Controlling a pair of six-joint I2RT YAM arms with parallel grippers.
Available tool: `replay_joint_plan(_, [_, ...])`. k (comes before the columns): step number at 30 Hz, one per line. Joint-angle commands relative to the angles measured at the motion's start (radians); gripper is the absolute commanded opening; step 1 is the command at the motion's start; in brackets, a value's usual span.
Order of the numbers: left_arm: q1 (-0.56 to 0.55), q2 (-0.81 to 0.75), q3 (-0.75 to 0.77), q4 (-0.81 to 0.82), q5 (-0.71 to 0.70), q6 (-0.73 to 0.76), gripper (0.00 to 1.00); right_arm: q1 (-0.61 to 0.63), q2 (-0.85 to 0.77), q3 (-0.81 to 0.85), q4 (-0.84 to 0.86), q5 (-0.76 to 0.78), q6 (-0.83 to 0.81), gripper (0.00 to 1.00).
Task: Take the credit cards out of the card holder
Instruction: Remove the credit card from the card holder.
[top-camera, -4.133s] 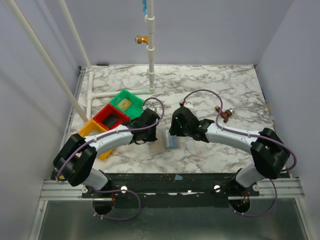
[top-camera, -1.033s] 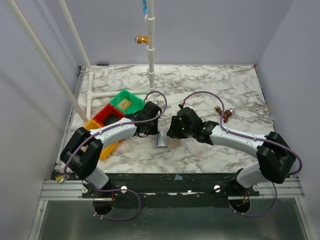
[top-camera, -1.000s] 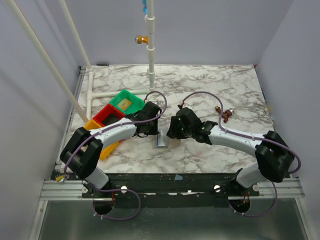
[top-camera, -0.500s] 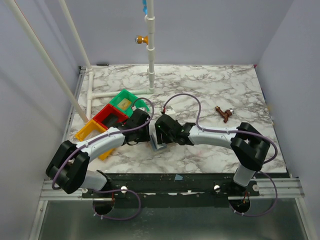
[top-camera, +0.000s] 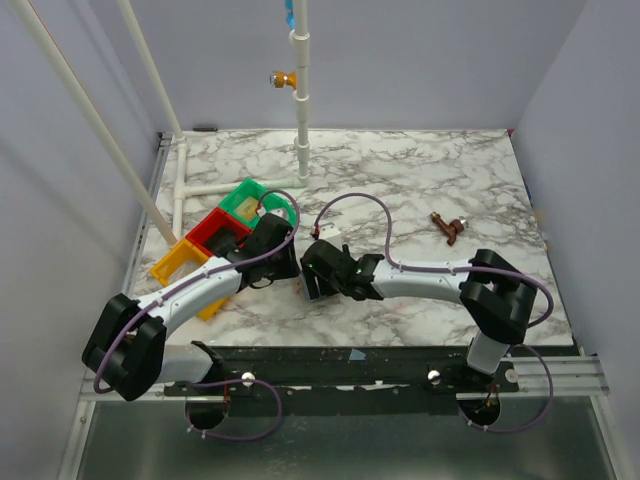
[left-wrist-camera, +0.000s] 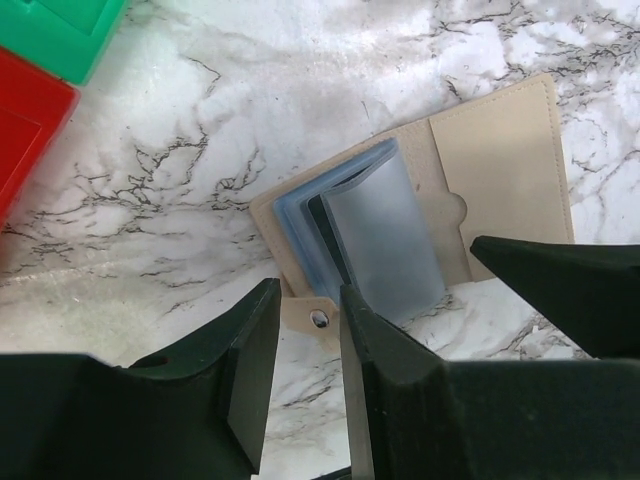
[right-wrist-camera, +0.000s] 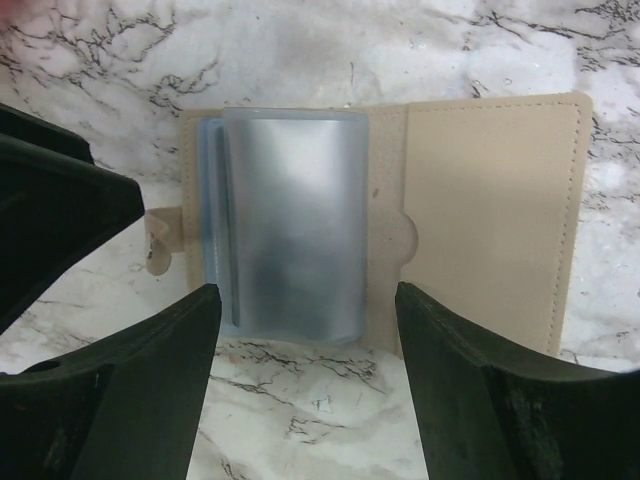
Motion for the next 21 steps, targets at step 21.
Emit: replay_joint_plan(21, [0.005, 0.073, 0.054, 0.04, 0.11, 0.002, 0.24, 0.01, 0.069, 0.082, -0.124, 0.203, 0.033, 0.72])
